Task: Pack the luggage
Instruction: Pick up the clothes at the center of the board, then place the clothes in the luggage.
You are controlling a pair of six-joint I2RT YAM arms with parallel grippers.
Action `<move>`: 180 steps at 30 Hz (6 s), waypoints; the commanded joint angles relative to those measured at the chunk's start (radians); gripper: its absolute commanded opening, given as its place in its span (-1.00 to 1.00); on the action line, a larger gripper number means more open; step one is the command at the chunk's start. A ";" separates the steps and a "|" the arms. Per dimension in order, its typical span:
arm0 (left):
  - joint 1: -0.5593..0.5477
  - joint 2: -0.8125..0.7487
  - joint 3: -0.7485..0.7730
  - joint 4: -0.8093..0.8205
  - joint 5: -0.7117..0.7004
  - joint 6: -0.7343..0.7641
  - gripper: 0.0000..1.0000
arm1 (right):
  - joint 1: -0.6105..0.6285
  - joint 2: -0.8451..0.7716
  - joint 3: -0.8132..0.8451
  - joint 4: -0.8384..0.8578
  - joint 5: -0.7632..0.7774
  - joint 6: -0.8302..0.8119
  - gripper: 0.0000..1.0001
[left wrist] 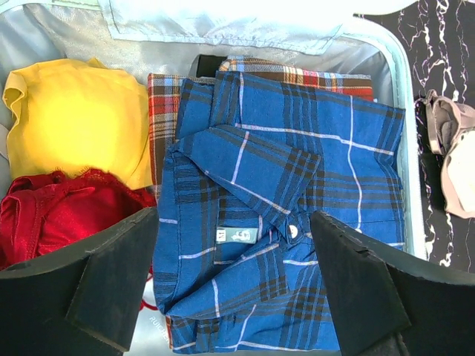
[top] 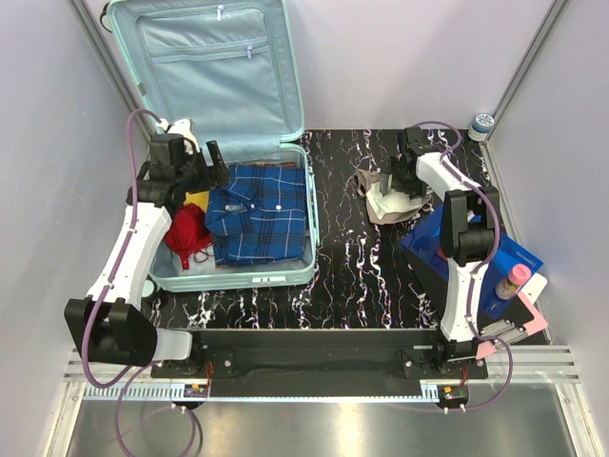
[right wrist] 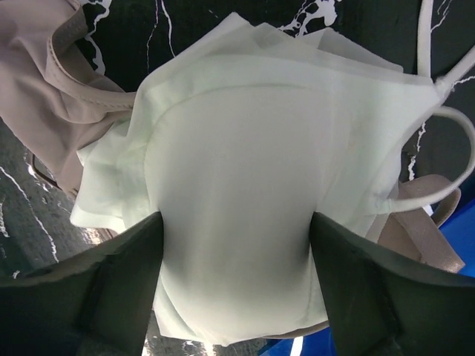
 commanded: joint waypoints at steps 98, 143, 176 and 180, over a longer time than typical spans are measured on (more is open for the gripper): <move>-0.525 0.186 -0.153 0.959 0.302 -0.664 0.44 | 0.243 -0.629 -0.182 0.174 -0.588 0.378 -1.00; -0.516 0.209 -0.154 1.094 0.206 -0.707 -0.58 | 0.246 -0.684 -0.255 0.177 -0.627 0.352 -1.00; 0.404 -0.154 0.056 -0.131 0.834 -0.017 -1.00 | 0.111 -0.765 -0.343 0.131 -0.519 0.270 0.99; 0.478 -0.198 0.063 -0.222 0.786 0.059 -1.00 | 0.111 -0.759 -0.364 0.160 -0.559 0.281 0.99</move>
